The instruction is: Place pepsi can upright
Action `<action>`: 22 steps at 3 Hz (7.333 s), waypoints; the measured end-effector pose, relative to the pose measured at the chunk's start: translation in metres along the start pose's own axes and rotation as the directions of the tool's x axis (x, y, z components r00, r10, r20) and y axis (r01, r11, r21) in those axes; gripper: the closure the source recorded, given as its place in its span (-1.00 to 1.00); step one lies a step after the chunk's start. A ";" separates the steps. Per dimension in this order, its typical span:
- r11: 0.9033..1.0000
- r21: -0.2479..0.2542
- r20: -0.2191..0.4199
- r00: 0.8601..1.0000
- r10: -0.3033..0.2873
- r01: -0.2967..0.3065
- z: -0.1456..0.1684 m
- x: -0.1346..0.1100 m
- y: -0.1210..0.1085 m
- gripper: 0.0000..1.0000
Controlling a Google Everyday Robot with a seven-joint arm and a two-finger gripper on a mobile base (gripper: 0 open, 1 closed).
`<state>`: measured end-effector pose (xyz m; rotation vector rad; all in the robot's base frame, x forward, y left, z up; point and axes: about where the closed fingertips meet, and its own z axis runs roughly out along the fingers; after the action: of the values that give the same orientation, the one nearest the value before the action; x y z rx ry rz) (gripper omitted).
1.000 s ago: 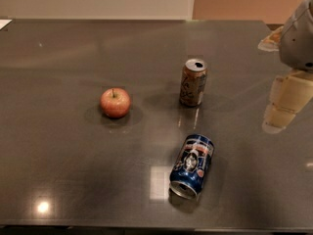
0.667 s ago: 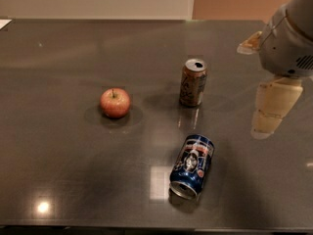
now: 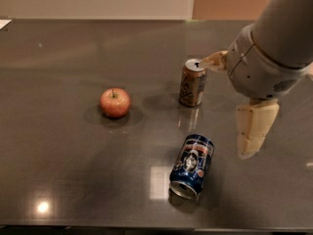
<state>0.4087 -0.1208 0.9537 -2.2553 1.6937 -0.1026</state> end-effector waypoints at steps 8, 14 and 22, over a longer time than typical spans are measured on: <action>0.619 -0.254 -0.007 0.639 -0.769 0.743 0.105 -0.047 0.053 -0.63; 0.944 -0.184 0.243 0.943 -0.227 0.274 0.046 -0.044 0.016 1.00; 0.919 -0.333 0.809 0.436 0.393 -0.210 0.075 -0.032 0.027 1.00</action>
Offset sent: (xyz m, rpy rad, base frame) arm -0.0512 0.0597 -0.0655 -0.1722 0.0507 0.5655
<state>0.3920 -0.0816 0.8793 -1.5208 1.4516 1.1493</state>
